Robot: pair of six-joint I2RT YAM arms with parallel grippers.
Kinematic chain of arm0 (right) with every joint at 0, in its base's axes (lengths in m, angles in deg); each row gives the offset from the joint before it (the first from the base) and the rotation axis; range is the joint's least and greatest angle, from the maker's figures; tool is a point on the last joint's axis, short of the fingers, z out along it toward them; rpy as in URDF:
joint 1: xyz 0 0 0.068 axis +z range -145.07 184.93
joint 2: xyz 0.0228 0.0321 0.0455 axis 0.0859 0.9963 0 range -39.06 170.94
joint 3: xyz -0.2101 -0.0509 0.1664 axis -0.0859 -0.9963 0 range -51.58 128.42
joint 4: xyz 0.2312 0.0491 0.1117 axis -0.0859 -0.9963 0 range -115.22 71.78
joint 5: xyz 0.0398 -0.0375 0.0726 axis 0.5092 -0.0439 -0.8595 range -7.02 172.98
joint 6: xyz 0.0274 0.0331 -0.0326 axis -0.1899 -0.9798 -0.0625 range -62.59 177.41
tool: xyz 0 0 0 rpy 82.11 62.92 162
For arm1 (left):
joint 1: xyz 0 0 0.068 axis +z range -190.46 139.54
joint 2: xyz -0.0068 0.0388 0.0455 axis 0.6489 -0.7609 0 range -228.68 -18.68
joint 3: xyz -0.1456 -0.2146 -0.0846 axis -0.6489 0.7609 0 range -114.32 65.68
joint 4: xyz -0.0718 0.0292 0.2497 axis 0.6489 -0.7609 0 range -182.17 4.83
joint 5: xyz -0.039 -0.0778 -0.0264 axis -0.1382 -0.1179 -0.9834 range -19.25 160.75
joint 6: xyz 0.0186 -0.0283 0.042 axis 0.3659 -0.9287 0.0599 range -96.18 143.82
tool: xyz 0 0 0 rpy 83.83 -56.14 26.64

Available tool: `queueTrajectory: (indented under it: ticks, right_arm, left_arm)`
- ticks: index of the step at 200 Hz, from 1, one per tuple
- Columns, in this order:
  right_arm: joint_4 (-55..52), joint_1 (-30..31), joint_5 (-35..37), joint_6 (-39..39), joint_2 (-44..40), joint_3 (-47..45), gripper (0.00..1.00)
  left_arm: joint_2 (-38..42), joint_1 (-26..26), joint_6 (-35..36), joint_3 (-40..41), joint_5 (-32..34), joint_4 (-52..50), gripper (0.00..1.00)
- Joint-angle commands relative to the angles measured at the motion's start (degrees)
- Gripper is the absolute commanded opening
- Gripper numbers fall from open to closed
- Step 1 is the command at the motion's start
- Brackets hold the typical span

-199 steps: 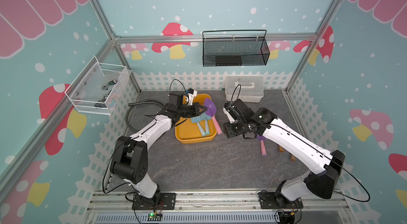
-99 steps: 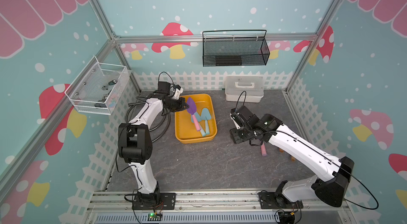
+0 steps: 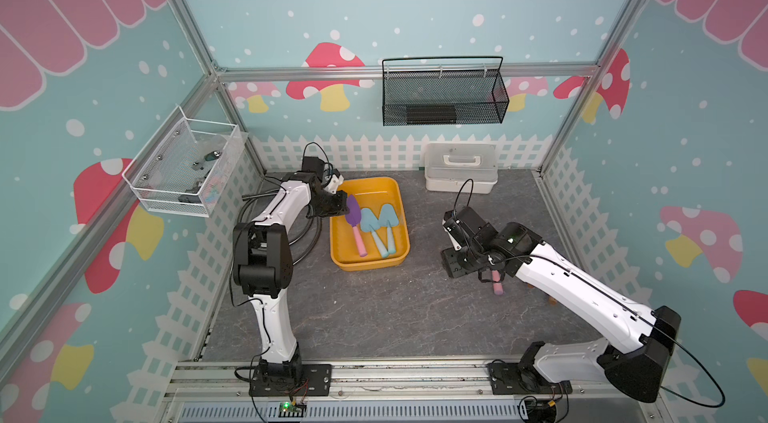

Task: Put the shovel into the storage box
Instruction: Place the shovel in the storage box.

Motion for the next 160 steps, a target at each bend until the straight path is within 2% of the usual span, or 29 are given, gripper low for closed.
queueTrajectory:
  ticks: [1,103,128,149,160]
  right_arm:
    - [-1.27,-0.65,0.14,-0.82,-1.34,-0.97,0.61]
    - [-1.53,-1.71,-0.31,-0.53,-1.98,-2.02,0.61]
    - [-1.68,-2.04,-0.31,-0.58,-2.46,-2.47,0.61]
    - [-1.75,-2.23,-0.32,-0.71,-2.94,-2.99,0.61]
    - [-1.87,-2.32,-0.32,-0.73,-3.12,-3.13,0.61]
  left_arm:
    - [-1.6,0.33,1.62,-1.67,2.6,-1.65,0.0]
    - [-8.35,-0.31,0.33,-5.51,5.19,-3.13,0.0]
    - [-9.16,-0.81,0.06,-6.04,8.15,-3.77,0.06]
    - [-10.05,-1.34,-0.05,-6.57,9.1,-4.38,0.21]
    - [-10.43,-1.61,-0.2,-6.66,9.75,-4.61,0.24]
